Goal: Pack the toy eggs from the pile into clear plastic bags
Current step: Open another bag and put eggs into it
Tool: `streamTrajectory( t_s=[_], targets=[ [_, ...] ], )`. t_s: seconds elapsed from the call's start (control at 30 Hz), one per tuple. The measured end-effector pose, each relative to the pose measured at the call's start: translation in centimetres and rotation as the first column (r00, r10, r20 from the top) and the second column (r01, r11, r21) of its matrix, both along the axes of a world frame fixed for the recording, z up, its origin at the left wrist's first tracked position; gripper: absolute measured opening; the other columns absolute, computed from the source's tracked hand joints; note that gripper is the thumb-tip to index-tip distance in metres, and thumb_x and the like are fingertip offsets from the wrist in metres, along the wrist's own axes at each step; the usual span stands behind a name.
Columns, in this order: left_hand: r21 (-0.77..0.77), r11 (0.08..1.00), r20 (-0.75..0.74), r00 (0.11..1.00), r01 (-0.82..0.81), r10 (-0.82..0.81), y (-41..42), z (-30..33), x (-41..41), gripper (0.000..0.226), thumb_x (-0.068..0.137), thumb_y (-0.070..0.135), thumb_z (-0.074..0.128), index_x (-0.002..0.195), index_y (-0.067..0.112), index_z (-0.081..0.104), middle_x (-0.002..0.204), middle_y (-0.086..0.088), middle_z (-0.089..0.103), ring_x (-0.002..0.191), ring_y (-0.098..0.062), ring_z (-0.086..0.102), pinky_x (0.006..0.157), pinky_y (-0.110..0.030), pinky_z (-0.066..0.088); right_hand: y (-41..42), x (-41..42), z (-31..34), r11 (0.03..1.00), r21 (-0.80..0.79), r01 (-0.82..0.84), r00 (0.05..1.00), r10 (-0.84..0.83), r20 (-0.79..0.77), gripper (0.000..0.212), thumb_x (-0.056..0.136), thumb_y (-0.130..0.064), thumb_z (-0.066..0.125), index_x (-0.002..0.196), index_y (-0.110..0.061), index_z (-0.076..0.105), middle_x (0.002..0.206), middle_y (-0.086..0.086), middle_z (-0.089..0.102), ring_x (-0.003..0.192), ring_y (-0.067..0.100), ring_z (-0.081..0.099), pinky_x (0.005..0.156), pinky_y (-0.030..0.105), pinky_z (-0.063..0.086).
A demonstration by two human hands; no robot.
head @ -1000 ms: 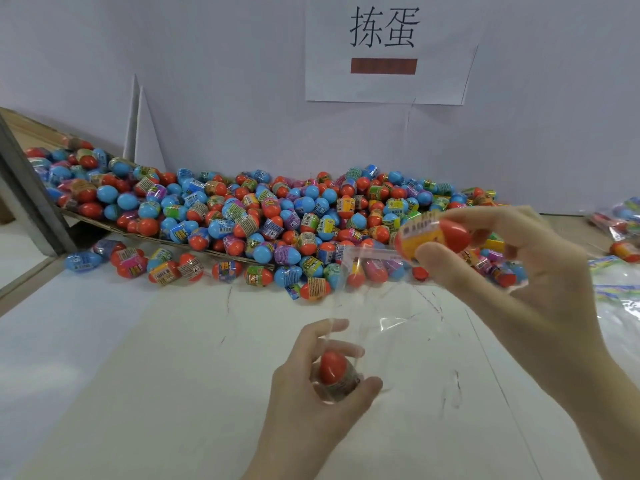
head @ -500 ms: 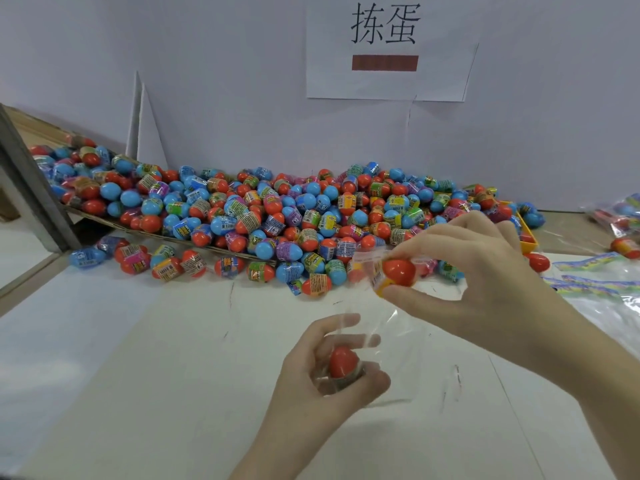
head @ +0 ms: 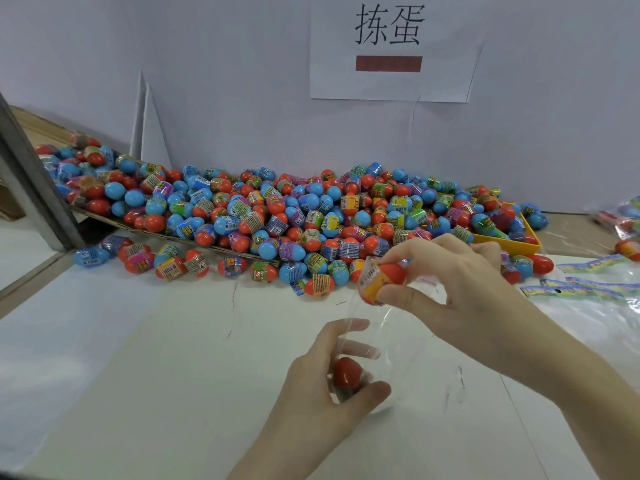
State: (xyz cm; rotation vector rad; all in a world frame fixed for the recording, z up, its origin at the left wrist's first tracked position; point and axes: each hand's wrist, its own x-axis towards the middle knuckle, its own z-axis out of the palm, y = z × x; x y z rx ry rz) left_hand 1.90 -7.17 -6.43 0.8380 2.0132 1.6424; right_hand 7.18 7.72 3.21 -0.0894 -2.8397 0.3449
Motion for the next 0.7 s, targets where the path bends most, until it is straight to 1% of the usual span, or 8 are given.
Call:
streamTrajectory(
  t_s=[0.13,0.2,0.27,0.37,0.5,0.53,0.6,0.7],
  targets=[
    [0.027,0.999,0.028,0.999,0.02,-0.021,0.1,0.2,0.2,0.049,0.071,0.018,0.076,0.105,0.042,0.049,0.096,0.026,0.064,0.081,-0.006,0.067,0.072,-0.011,0.047,0.2,-0.1,0.2,0.991,0.131,-0.022,1.0,0.02,0.017,0.06,0.061,-0.071,0.009,0.109,-0.048,0.036,0.087,-0.03,0.045,0.093,-0.005,0.021,0.071,0.024,0.006],
    [0.045,0.999,0.041,0.999,0.025,-0.026,0.2,0.3,0.3,0.049,0.066,0.023,0.073,0.105,0.041,0.05,0.096,0.023,0.065,0.08,-0.007,0.067,0.072,-0.013,0.048,0.4,-0.1,0.4,0.992,0.121,-0.041,0.997,0.033,0.072,0.036,0.079,-0.063,0.022,0.11,-0.049,0.033,0.087,-0.03,0.047,0.09,-0.007,0.018,0.071,0.025,0.006],
    [0.052,0.999,0.057,0.998,0.015,-0.018,0.2,0.2,0.3,0.048,0.065,0.025,0.072,0.105,0.039,0.05,0.095,0.022,0.066,0.078,-0.007,0.067,0.072,-0.014,0.049,0.6,0.0,0.6,0.998,0.015,-0.062,0.989,0.06,0.133,0.02,0.08,-0.06,0.022,0.096,-0.05,0.029,0.078,-0.03,0.053,0.09,-0.005,0.024,0.073,0.026,0.008],
    [0.066,0.998,0.084,0.996,-0.012,0.006,0.1,0.1,0.3,0.043,0.067,0.028,0.073,0.104,0.037,0.053,0.092,0.018,0.067,0.075,-0.007,0.066,0.071,-0.017,0.05,0.7,0.2,0.4,0.974,-0.208,-0.092,0.983,0.123,0.14,0.044,0.061,-0.07,0.01,0.09,-0.045,0.034,0.073,-0.025,0.059,0.097,-0.007,0.036,0.082,0.022,0.013],
    [0.214,0.973,0.239,0.97,-0.088,0.035,0.6,0.7,0.6,0.025,0.075,0.039,0.072,0.094,0.027,0.062,0.079,0.001,0.069,0.067,-0.013,0.065,0.055,-0.018,0.048,0.8,0.2,-0.4,0.92,-0.387,-0.067,0.996,0.087,0.035,0.046,0.061,-0.068,0.016,0.091,-0.039,0.036,0.079,-0.023,0.063,0.097,-0.006,0.049,0.092,0.023,0.022],
    [0.248,0.962,0.268,0.962,-0.113,0.044,0.7,0.8,0.6,0.026,0.075,0.041,0.07,0.09,0.022,0.064,0.077,-0.002,0.07,0.067,-0.014,0.066,0.054,-0.018,0.05,0.8,0.2,-0.6,0.878,-0.474,-0.064,0.997,0.071,-0.004,0.044,0.062,-0.067,0.021,0.091,-0.038,0.038,0.08,-0.021,0.064,0.093,-0.002,0.056,0.091,0.023,0.033],
    [0.266,0.955,0.267,0.962,-0.129,0.056,0.9,0.9,0.6,0.027,0.071,0.045,0.068,0.08,0.02,0.068,0.078,-0.007,0.07,0.068,-0.018,0.066,0.057,-0.019,0.051,0.8,0.1,-0.8,0.778,-0.622,-0.092,0.995,0.058,-0.076,0.042,0.063,-0.063,0.032,0.092,-0.034,0.04,0.079,-0.013,0.068,0.081,0.003,0.064,0.075,0.018,0.048],
    [0.271,0.955,0.246,0.968,-0.122,0.054,1.0,1.2,0.5,0.024,0.063,0.048,0.065,0.076,0.028,0.07,0.081,-0.011,0.07,0.066,-0.025,0.063,0.056,-0.016,0.049,1.0,0.0,-1.0,0.699,-0.699,-0.154,0.987,0.077,-0.141,0.041,0.066,-0.058,0.039,0.096,-0.03,0.043,0.082,-0.009,0.07,0.071,0.009,0.067,0.061,0.014,0.048]
  ],
)
